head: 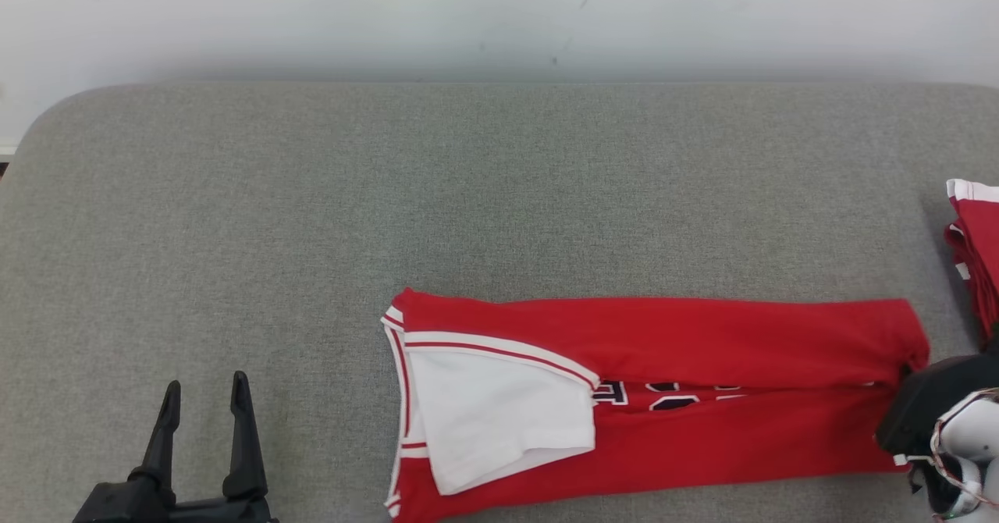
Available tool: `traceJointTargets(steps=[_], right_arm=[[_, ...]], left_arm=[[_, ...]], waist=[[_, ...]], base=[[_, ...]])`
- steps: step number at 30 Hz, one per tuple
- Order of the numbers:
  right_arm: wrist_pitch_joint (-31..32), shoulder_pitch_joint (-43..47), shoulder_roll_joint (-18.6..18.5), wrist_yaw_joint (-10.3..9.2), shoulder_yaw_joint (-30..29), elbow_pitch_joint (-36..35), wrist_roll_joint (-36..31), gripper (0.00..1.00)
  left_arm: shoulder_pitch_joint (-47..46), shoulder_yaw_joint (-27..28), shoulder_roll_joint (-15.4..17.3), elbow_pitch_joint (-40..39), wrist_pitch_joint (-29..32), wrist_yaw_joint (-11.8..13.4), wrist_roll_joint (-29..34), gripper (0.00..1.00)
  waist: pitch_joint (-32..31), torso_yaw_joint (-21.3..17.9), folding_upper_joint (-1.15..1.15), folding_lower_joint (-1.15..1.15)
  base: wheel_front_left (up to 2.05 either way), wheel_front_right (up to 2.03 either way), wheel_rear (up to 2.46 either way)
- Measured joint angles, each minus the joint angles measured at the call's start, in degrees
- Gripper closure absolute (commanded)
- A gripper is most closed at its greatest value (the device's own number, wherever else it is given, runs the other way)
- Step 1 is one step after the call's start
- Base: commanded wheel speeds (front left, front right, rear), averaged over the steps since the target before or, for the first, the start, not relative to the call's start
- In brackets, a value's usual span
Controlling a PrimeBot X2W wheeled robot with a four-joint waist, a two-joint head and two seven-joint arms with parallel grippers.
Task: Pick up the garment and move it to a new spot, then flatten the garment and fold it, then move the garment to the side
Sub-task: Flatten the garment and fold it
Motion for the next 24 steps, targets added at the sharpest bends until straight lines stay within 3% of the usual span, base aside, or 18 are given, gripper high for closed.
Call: traceJointTargets(steps=[16, 20, 24], right_arm=[[-0.98, 4.06, -0.08, -0.01, -8.72, -19.76, -5.13, 1.0], [0.14, 5.09, -0.09, -0.01, -5.02, -20.86, -4.36, 1.0], [2.18, 7.79, -0.1, -0.01, 4.89, -22.36, 0.51, 1.0]], left_arm=[[0.2, 0.43, -0.69, -0.27, 0.0, -0.38, 0.41, 0.0], [0.19, 0.38, -0.75, 0.04, 0.0, -0.44, 0.4, 0.0], [0.2, 0.14, -0.79, 0.15, 0.0, -0.65, 0.33, 0.0]], waist=[[-1.23, -0.96, 0.0, 0.0], [-1.49, -0.98, 0.0, 0.0], [-1.93, -0.71, 0.0, 0.0]], base=[[0.0, 0.0, 0.0], [0.0, 0.0, 0.0], [0.0, 0.0, 0.0]])
